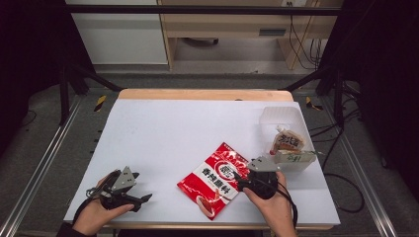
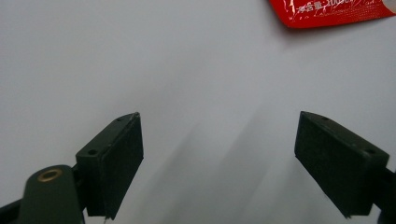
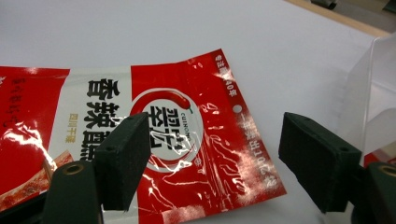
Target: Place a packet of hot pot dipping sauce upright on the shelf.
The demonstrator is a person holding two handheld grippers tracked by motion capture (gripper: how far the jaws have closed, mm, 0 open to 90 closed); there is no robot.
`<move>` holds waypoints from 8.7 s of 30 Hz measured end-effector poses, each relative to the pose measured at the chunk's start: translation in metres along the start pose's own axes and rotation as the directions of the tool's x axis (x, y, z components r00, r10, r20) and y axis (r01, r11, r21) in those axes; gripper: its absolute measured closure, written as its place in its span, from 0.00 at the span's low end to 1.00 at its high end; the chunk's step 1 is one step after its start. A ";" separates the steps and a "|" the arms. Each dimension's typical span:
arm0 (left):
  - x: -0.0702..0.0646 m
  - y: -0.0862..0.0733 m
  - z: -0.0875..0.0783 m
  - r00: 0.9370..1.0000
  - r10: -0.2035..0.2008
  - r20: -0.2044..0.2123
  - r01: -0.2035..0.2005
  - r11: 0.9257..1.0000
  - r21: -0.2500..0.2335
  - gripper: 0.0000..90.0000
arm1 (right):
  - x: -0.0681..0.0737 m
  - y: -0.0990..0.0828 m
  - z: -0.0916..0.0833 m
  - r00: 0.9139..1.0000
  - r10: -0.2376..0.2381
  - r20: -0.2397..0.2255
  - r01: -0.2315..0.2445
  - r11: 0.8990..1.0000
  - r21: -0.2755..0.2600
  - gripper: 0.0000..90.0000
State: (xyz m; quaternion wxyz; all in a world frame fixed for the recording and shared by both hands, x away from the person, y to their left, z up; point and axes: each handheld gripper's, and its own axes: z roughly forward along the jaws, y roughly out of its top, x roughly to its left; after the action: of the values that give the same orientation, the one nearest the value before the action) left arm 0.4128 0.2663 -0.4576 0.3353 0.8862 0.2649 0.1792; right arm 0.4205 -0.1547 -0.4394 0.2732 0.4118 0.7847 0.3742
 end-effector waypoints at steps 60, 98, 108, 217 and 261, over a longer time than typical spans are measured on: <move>-0.030 0.020 0.014 0.997 0.070 0.032 -0.069 0.997 -0.029 0.21 | -0.015 -0.026 0.028 0.991 0.135 0.013 -0.135 0.977 0.165 0.14; -0.031 0.021 0.015 0.996 0.083 0.041 -0.083 0.996 -0.020 0.21 | -0.009 -0.021 0.033 0.977 0.188 -0.101 -0.173 0.975 0.136 0.30; -0.031 0.021 0.016 0.996 0.081 0.039 -0.081 0.997 -0.019 0.21 | -0.017 -0.021 0.040 0.989 0.145 -0.035 -0.139 0.982 0.126 0.73; 0.023 0.145 -0.032 0.987 0.151 0.051 -0.142 0.977 -0.160 1.00 | 0.057 0.133 -0.043 0.878 -0.455 -0.149 0.413 0.877 -0.247 1.00; -0.004 0.173 -0.046 0.963 0.268 0.042 -0.258 0.953 -0.162 1.00 | 0.048 0.161 -0.012 0.777 -0.535 -0.333 0.589 0.803 0.084 0.44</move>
State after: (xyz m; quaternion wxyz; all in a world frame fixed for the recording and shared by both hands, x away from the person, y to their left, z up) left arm 0.4468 0.1770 -0.3059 0.3848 0.8899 0.1191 0.2141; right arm 0.4579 -0.0570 -0.3074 0.2143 0.1209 0.9344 0.2577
